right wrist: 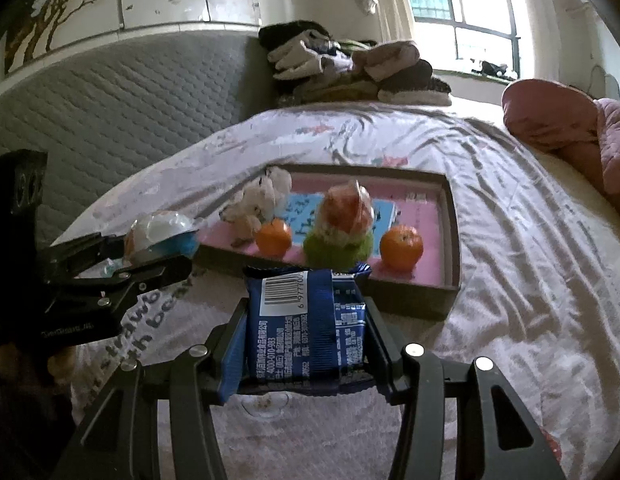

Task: Organize objects
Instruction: 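Lift and carry the wrapped egg and blue packet in both tools toward the tray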

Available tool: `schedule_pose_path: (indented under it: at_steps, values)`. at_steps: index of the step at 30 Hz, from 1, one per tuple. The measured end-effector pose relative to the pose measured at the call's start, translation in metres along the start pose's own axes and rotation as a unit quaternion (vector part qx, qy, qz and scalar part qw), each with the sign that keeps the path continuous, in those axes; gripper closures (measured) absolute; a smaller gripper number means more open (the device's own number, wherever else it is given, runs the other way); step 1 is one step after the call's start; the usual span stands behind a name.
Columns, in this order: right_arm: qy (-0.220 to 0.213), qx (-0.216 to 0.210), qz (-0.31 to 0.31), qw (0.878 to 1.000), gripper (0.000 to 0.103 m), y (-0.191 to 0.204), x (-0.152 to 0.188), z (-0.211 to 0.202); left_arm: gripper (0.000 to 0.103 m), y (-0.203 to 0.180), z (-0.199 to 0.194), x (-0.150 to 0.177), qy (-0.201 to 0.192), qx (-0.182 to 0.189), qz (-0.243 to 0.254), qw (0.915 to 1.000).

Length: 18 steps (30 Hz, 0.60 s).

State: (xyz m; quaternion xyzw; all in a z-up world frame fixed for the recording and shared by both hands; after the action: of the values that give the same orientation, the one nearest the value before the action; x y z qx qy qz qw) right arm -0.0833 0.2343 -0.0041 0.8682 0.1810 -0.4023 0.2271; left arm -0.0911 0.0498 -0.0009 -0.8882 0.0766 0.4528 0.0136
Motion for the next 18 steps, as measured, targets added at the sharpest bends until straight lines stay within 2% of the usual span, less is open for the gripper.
schedule_pose_path:
  at_steps: [6, 12, 18]
  values:
    - [-0.022, 0.007, -0.009, 1.0, 0.051, 0.006, -0.013, -0.011, 0.038, 0.008, -0.013, -0.016, -0.014, -0.008, -0.018, 0.9997]
    - [-0.035, 0.012, -0.012, 0.999, 0.051, 0.007, -0.021, -0.017, 0.038, 0.006, -0.023, -0.025, -0.042, -0.027, -0.004, 0.9988]
    - [-0.045, 0.017, -0.026, 0.998, 0.051, 0.012, -0.03, -0.024, 0.038, 0.008, -0.032, -0.034, -0.057, -0.027, 0.002, 0.998]
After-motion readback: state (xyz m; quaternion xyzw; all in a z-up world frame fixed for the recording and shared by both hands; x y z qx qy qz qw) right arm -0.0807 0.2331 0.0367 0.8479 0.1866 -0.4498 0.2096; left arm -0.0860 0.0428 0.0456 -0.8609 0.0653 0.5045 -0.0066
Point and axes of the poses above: each gripper's, at about its wrist camera, not at the fingertips, and z roughly the way its jaws point, y to its left, x to its underside, the point moved 2 cm from there along z, roughly the way its jaws point, and after that the axes turned 11 degrees about -x, right-handed, at the moved point
